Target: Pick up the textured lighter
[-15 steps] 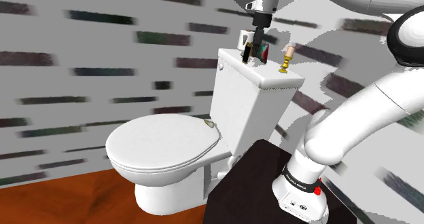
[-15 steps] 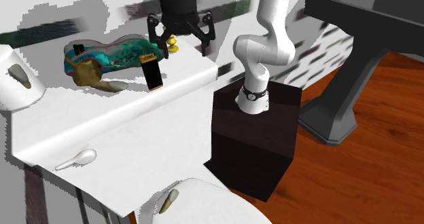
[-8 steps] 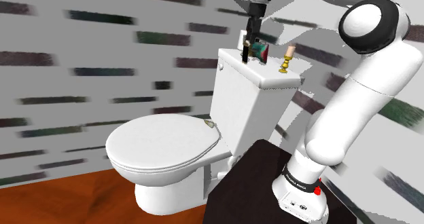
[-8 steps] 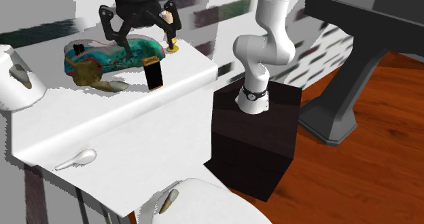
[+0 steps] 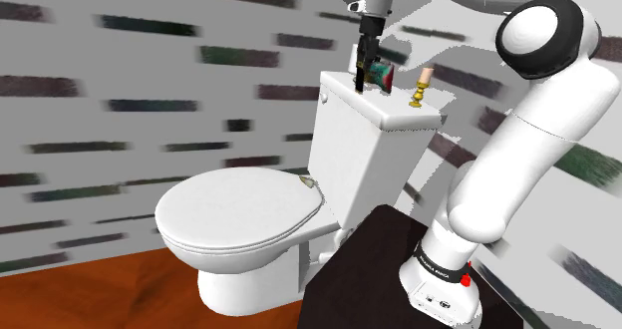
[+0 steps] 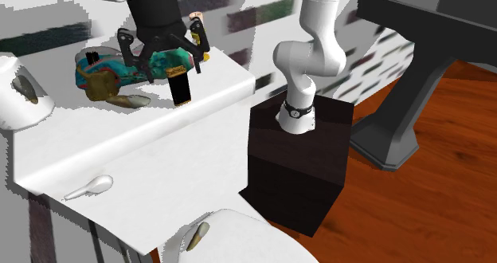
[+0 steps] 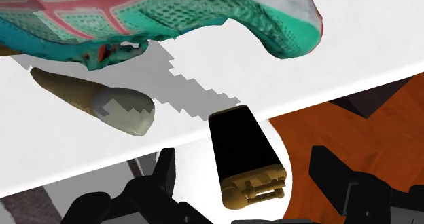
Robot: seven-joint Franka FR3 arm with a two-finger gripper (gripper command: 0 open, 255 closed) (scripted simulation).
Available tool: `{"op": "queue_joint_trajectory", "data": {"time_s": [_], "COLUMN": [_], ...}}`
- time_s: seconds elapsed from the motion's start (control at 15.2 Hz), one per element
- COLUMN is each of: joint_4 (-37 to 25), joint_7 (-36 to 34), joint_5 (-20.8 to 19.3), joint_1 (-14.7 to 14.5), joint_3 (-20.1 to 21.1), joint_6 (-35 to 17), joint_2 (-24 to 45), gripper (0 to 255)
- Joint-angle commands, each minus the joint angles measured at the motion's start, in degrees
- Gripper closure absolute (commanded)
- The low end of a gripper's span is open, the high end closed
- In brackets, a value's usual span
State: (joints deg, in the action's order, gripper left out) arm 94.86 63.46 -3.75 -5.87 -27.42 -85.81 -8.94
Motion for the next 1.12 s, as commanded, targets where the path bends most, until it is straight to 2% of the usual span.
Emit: {"op": "queue_joint_trajectory", "data": {"time_s": [0.0,0.07,0.66,1.06], "joint_4": [0.8,0.9,0.8,-5.9], "joint_7": [0.0,0.0,0.0,0.7], "joint_5": [-0.1,-0.1,0.0,0.8], "joint_1": [0.0,0.0,0.0,0.0], "joint_3": [0.0,0.0,0.0,-0.4], "joint_6": [-0.8,-0.8,-0.8,4.2], "joint_2": [-0.1,-0.2,-0.1,1.9], "gripper": [0,255,255,255]}}
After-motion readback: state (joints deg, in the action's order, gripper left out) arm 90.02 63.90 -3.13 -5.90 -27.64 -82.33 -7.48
